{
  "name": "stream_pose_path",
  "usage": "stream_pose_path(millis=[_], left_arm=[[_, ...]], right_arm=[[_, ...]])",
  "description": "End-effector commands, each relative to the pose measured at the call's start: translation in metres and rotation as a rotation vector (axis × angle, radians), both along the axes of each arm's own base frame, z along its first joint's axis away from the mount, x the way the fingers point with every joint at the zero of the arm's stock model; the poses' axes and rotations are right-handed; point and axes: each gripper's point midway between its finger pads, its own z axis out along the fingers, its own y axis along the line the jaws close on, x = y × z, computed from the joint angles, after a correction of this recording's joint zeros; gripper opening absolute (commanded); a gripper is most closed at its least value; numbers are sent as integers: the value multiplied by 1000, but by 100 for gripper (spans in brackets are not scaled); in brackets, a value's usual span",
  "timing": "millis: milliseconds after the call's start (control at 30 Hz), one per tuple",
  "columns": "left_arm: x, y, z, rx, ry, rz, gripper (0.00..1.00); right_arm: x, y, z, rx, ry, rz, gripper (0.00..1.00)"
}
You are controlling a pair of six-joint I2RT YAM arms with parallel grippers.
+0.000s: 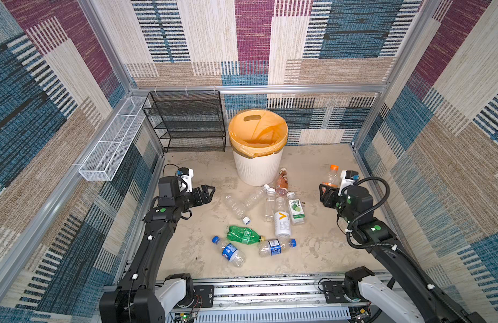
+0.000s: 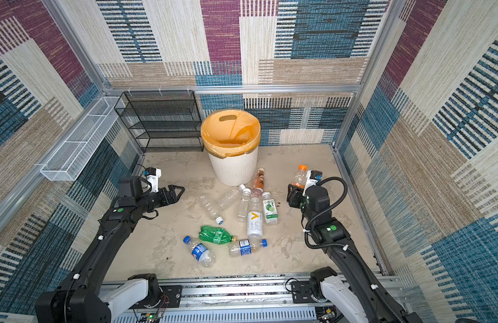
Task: Throw the plastic bottles in the bin
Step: 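Lift the orange-capped bottle over the bin and release it with the right gripper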
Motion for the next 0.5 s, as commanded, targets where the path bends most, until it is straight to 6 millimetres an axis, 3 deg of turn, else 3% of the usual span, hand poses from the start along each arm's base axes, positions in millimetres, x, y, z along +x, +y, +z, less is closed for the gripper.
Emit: stream_pose_path(millis=[0, 133, 233, 300, 333, 467], left_arm=[[2, 1, 12, -24, -37, 27, 88], [-7, -3, 28, -75, -57, 55, 89], [-21, -5, 30, -85, -34, 98, 88], [-33, -6, 27, -113, 4, 138, 87], [-40, -7, 23, -132, 28, 163, 87], [-68, -5, 4, -176, 101, 260, 85]], right_arm=[[-4, -10, 104, -125, -375, -32, 64], [-26, -5, 204, -153, -684, -12, 62], [-23, 13, 256, -126, -808, 71, 60], [2, 34, 277, -112, -791, 154, 60], [26, 51, 282, -108, -739, 224, 60], [125, 132, 258, -142, -445, 478, 62]])
